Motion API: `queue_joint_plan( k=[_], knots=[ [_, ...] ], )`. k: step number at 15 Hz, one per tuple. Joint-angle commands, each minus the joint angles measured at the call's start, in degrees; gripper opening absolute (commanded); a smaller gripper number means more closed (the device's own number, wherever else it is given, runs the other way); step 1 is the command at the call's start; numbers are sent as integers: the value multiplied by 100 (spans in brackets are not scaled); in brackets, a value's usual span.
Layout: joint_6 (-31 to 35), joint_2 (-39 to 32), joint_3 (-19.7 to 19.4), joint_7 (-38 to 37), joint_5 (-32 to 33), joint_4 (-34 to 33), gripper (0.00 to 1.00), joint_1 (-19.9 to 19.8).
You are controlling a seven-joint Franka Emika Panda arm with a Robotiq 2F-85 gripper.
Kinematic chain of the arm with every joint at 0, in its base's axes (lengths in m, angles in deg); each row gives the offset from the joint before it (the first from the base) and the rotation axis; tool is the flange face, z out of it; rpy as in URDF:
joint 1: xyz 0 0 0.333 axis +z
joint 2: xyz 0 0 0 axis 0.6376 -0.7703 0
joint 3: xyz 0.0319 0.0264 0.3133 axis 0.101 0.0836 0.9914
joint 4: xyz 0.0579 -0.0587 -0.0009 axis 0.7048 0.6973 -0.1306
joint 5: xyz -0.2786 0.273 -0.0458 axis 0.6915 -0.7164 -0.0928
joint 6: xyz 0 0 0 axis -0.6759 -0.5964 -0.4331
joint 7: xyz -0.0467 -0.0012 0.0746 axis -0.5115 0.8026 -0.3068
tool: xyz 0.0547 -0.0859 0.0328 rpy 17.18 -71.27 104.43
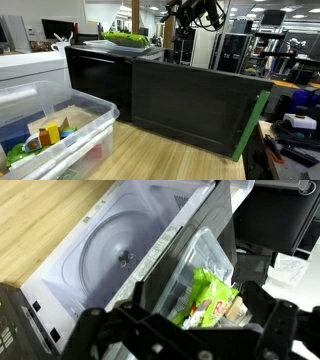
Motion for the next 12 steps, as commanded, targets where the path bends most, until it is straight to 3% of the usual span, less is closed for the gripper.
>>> queue_joint_plan(
  k=[1, 5, 12],
  knots=[
    [-887, 183, -80, 26, 605, 149, 100, -147],
    [-1509, 155, -103, 82, 1086, 110, 100, -167],
    [-1902, 297, -111, 44, 1142, 213, 100, -177]
  ],
)
